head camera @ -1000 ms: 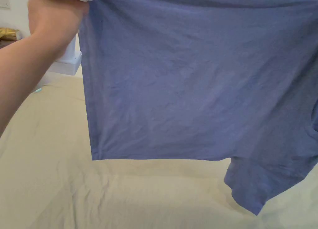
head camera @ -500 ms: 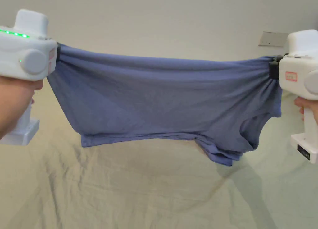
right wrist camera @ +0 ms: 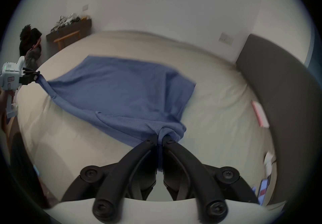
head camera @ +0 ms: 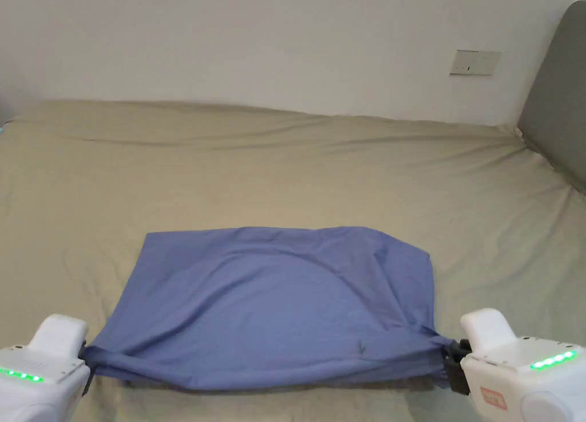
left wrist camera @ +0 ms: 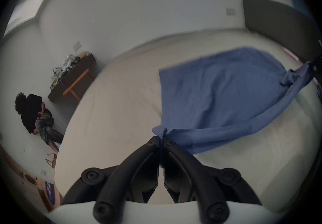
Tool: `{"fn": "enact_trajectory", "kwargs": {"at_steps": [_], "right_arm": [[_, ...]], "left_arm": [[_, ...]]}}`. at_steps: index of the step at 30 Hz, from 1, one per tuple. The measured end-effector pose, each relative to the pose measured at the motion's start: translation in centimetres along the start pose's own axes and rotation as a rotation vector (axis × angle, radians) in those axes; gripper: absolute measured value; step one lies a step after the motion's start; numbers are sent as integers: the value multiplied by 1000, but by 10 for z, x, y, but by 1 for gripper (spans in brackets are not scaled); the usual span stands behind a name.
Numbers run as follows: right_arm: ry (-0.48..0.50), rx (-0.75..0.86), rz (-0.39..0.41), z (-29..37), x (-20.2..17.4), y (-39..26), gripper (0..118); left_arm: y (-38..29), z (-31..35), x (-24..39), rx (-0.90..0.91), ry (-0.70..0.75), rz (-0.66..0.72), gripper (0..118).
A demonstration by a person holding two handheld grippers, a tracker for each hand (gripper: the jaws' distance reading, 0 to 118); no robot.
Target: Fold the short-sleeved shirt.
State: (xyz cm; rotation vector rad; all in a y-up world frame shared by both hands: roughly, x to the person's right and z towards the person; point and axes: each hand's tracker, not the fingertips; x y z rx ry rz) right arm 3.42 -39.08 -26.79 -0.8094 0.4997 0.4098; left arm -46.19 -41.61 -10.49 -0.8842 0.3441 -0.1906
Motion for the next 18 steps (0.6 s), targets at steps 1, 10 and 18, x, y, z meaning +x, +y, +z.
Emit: {"fn": "enact_trajectory", "kwargs": {"at_steps": [1, 10, 18], "right_arm": [[6, -23, -5, -2, 0, -16, 8], [47, -152, -86, 36, -20, -88, 8], [83, -298, -130, 52, -5, -120, 8]], "left_arm": [[-13, 3, 1, -29, -14, -11, 2], [-90, 33, 11, -135, -31, -93, 1], [-110, 48, 18, -193, -92, -161, 1]]}}
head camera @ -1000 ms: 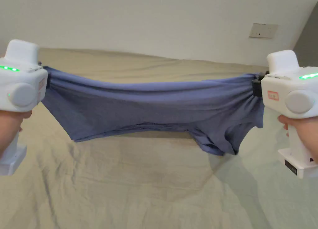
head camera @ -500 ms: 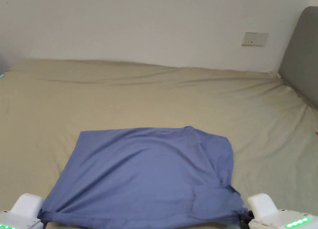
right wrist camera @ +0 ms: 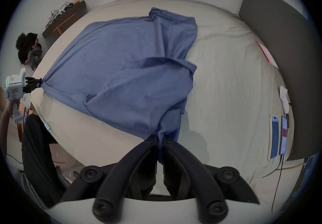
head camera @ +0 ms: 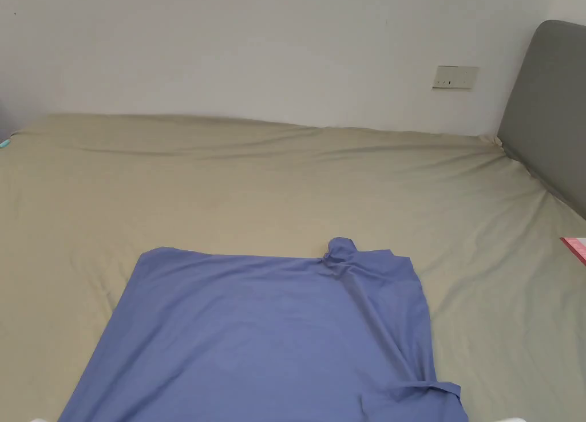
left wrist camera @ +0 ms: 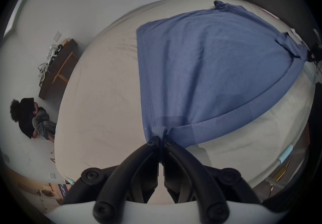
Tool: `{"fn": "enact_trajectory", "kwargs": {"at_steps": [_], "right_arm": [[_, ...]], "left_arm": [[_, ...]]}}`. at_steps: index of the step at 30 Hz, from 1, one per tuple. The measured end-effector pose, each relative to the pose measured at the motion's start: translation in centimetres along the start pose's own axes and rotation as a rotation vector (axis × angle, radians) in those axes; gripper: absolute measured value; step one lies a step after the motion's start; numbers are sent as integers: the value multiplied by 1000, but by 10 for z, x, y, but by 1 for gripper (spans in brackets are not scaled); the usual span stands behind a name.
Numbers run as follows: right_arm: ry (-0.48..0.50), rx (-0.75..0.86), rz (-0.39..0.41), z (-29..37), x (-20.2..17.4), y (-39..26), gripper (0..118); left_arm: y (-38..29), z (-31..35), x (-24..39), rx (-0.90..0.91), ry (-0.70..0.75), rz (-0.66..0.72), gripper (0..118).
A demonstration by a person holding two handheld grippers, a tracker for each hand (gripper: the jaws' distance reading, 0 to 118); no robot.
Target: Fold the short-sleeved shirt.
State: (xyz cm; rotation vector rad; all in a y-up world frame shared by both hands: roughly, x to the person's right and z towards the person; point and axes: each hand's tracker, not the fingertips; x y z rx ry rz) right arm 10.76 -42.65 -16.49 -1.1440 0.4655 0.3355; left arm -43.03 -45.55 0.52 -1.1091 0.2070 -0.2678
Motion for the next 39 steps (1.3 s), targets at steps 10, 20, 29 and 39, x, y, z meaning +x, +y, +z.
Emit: {"fn": "enact_trajectory", "kwargs": {"at_steps": [10, 20, 29, 39], "right_arm": [[-60, -132, 1, -52, -8, 0, 8], [-179, 160, -28, 44, -17, 27, 101], [-163, 822, -18, 214, -71, 99, 96], [-285, 1012, 119, 236, -147, 111, 3]], "left_arm": [[-4, -24, 22, -113, -40, -83, 2], [39, 43, -8, 213, -48, 237, 112], [122, 215, -4, 870, 23, 432, 107], [153, 273, 57, 1060, 189, 309, 12]]}}
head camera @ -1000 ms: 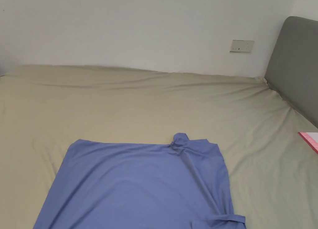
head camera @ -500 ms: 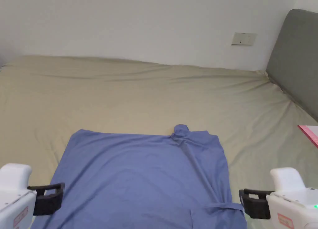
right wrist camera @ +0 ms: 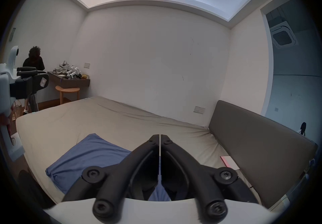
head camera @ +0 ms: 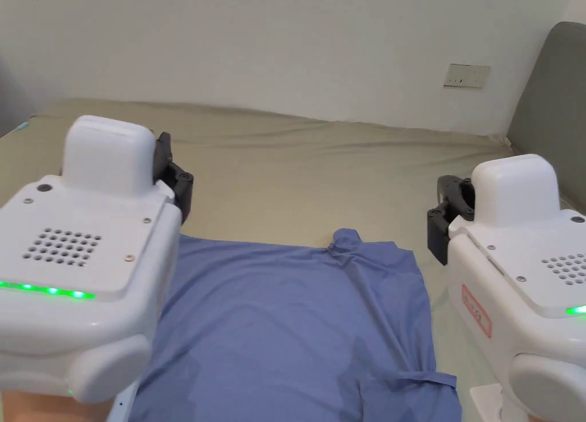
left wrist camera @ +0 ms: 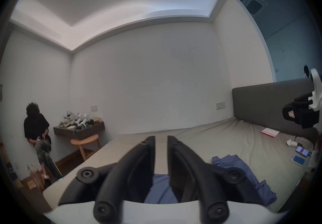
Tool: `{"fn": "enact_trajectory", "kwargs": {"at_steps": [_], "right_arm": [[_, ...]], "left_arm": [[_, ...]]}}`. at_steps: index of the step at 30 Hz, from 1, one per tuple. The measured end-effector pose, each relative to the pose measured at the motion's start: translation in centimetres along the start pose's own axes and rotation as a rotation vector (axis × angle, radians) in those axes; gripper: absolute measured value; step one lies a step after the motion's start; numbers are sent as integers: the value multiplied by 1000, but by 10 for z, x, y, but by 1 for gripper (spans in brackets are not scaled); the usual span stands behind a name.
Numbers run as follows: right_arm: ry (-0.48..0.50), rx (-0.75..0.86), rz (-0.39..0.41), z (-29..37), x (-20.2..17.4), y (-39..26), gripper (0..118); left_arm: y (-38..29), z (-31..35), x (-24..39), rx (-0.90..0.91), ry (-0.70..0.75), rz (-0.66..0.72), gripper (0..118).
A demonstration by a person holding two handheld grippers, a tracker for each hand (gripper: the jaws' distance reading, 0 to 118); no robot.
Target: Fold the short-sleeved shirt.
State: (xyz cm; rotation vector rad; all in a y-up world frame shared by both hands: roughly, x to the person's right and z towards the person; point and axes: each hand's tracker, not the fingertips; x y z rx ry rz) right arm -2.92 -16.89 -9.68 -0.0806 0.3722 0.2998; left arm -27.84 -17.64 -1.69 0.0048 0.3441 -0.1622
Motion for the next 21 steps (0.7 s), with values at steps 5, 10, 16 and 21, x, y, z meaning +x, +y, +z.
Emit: {"fn": "enact_trajectory", "kwargs": {"at_steps": [5, 10, 16, 21], "right_arm": [[-36, 27, 39, -6, -9, -4, 2], [-35, 20, 50, -20, -14, -8, 2], [8, -25, 57, -45, -26, -25, 2], [41, -124, 40, -75, -25, -59, 2]], "left_arm": [[1, -3, 10, -19, -31, 13, 0], [1, -8, 15, -39, -35, 3, 0], [-25, -37, 18, -131, -60, -3, 0], [-117, -74, 17, -377, -87, -111, 0]]}}
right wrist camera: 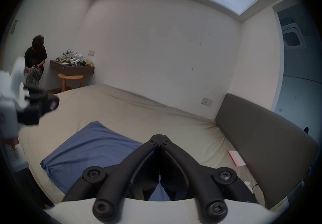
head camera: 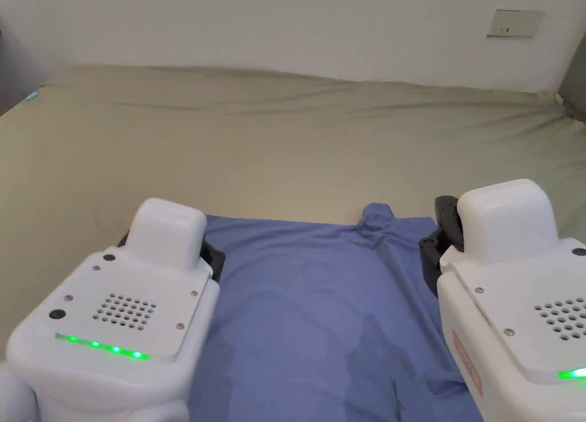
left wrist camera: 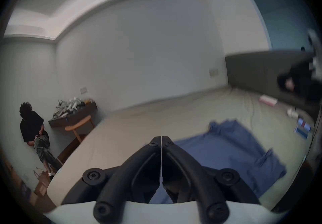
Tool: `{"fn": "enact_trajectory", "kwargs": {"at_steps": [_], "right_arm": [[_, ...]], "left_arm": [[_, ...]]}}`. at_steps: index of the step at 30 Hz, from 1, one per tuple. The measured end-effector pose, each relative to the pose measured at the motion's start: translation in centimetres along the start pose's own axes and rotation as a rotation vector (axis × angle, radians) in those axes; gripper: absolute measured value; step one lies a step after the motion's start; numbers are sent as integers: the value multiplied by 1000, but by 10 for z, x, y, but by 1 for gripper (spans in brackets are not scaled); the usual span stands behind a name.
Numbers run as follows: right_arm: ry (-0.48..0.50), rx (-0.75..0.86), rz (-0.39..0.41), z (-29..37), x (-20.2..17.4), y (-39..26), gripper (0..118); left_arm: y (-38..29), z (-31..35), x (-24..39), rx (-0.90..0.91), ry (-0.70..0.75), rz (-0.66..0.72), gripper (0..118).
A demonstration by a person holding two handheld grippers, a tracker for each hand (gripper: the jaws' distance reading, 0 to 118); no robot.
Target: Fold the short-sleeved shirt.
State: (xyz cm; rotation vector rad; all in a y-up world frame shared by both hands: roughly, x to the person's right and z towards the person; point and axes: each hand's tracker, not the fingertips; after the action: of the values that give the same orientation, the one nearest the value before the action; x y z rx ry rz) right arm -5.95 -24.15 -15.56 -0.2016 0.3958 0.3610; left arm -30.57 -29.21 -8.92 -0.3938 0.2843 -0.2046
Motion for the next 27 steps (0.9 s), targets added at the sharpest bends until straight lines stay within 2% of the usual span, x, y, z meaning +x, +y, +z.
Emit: {"fn": "enact_trajectory", "kwargs": {"at_steps": [2, 4, 5, 6, 8, 9, 11, 16, 19, 20, 22, 23, 25, 26, 27], "right_arm": [[4, -49, -8, -15, -2, -12, 2], [17, -106, -14, -35, 2, -26, 2], [26, -140, -13, -45, 5, -34, 2], [26, -165, -16, -52, 6, -39, 2], [18, -208, -10, -69, 13, -52, 2], [18, -237, -7, -77, 18, -59, 2], [6, -269, -14, -92, 26, -67, 2], [-23, -337, -18, -122, 48, -88, 2], [-35, -364, -12, -132, 56, -97, 2], [-31, -372, -16, -134, 57, -99, 2], [-29, -386, -39, -139, 60, -104, 2], [-24, -395, -63, -142, 61, -108, 2], [-8, -432, -82, -150, 62, -115, 2], [-12, -434, -79, -153, 61, -119, 2], [-17, -441, -71, -155, 59, -122, 2]], "left_arm": [[-32, -42, -7, -116, -61, 28, 4], [-60, -89, -16, -234, -47, 41, 37], [-72, -112, -21, -267, -25, 20, 47], [-83, -136, -28, -280, -34, 15, 47], [-91, -181, -42, -385, -33, 64, 108], [-92, -204, -51, -390, -41, 120, 113], [-86, -255, -69, -407, -19, 175, 113], [-69, -375, -112, -439, 46, 202, 112], [-66, -424, -129, -483, 89, 232, 100], [-67, -425, -128, -506, 148, 241, 94], [-76, -436, -129, -530, 180, 275, 92], [-81, -439, -126, -547, 180, 263, 86], [-93, -438, -111, -593, 56, 167, 52], [-97, -429, -101, -540, 16, 144, 36], [-92, -422, -91, -478, 70, 76, 21]]}}
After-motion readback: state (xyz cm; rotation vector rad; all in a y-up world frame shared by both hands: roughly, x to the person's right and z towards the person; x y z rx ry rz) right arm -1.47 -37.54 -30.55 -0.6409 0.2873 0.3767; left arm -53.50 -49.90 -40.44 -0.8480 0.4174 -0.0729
